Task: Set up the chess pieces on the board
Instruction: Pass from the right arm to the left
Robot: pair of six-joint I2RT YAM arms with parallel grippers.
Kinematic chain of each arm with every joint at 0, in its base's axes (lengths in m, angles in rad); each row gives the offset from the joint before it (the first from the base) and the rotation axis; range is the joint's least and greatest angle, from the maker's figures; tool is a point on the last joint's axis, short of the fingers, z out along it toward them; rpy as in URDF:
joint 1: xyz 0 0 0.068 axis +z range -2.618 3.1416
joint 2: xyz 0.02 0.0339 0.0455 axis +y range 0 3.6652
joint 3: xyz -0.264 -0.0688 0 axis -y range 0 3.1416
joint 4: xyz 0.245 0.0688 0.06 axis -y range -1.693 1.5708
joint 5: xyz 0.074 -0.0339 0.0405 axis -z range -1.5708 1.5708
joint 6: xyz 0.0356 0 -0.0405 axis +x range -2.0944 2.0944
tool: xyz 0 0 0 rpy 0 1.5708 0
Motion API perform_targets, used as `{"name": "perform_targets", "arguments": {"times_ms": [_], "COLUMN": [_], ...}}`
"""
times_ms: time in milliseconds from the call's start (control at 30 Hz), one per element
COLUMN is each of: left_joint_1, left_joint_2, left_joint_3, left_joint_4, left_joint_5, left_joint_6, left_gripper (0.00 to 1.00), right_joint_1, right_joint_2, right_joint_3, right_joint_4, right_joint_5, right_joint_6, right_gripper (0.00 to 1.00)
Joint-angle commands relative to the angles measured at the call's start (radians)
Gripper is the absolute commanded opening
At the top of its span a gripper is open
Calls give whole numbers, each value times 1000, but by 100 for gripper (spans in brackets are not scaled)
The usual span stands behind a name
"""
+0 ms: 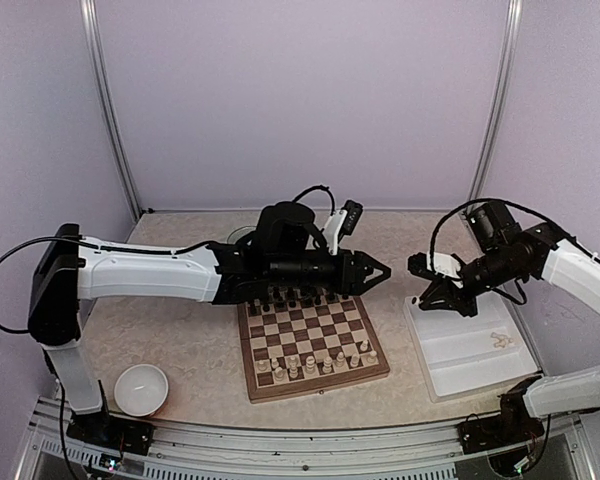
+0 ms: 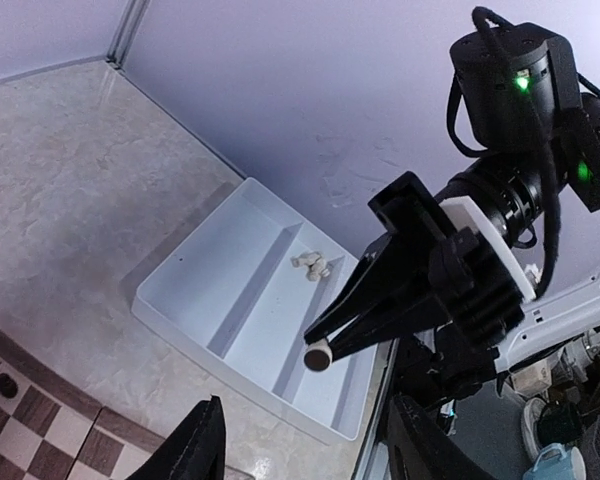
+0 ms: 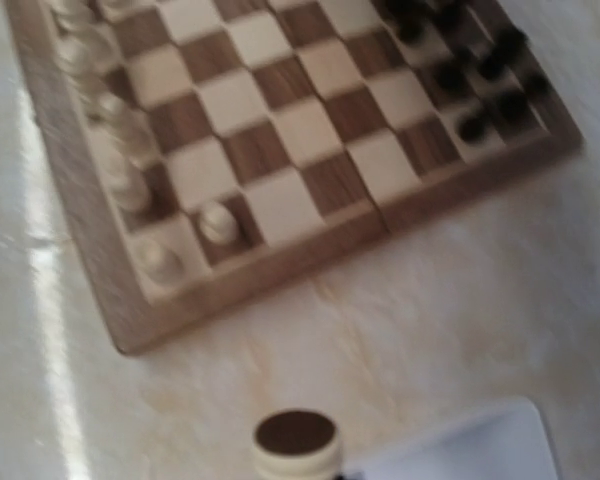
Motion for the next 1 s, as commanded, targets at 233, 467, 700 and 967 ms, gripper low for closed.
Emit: {"name": "perform_targets", "arguments": {"times_ms": [233, 467, 700, 967], "left_joint_1": [-15, -20, -29, -29], "left_joint_2": [220, 229, 231, 225], "left_joint_3": [196, 186, 180, 152], "left_joint_4": [17, 6, 8, 12], "left_joint_5": [145, 149, 170, 187], "left_joint_6": [-136, -153, -160, -172], "left_gripper": [48, 43, 38, 31], "right_joint_1": [62, 97, 130, 136], "right_joint_2": [23, 42, 75, 80], "right_joint_3": [61, 76, 86, 109], "right_joint_4": [17, 51, 67, 70], "right_joint_5": [-92, -116, -92, -53], "right_joint_6": [26, 46, 66, 91], "right_gripper": [6, 6, 6, 6]}}
